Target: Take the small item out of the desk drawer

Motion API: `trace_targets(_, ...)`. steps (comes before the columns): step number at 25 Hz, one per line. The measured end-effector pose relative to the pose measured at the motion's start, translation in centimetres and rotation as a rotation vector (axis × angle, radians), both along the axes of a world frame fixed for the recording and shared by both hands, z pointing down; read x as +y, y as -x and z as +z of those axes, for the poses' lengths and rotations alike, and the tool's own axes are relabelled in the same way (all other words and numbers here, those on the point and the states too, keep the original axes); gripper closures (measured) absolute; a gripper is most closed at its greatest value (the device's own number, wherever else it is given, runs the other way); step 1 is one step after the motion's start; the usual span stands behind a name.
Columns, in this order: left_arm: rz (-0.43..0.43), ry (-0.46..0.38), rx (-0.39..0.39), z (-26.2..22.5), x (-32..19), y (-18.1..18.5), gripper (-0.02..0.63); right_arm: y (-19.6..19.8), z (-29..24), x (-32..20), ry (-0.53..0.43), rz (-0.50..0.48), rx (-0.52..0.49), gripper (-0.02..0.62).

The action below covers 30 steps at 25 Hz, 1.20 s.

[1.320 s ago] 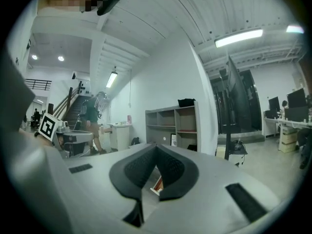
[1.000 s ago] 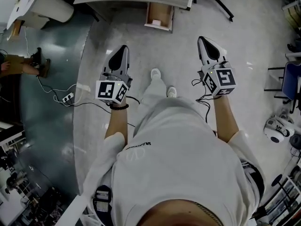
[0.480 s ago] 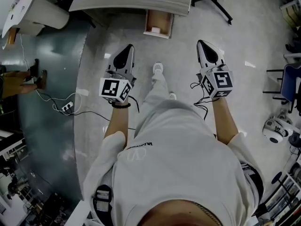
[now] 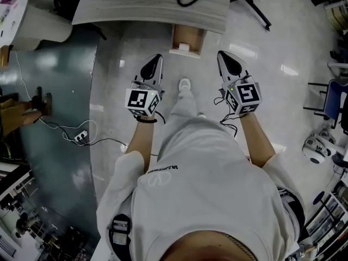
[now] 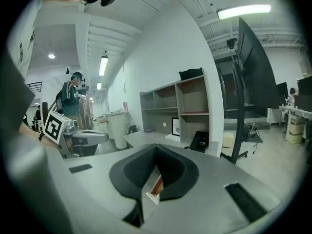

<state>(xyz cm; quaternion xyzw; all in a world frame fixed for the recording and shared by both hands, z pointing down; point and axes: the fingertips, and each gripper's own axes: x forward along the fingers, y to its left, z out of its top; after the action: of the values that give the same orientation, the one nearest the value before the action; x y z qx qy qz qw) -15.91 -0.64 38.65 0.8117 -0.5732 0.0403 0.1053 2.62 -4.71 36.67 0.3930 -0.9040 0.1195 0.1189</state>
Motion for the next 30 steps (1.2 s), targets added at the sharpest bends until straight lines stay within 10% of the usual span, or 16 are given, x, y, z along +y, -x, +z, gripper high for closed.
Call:
trace_targets(20,0.100,0.154,0.151,11.4,-13.5,0.6,0.588,8.1,10.0,-10.0,0.159,0.029,0.055,0.595)
trace_targets(30,0.091,0.299,0.111,18.7,-15.1,-2.3,0.441,7.6,16.9,-11.4,0.267,-0.005,0.046,0.595)
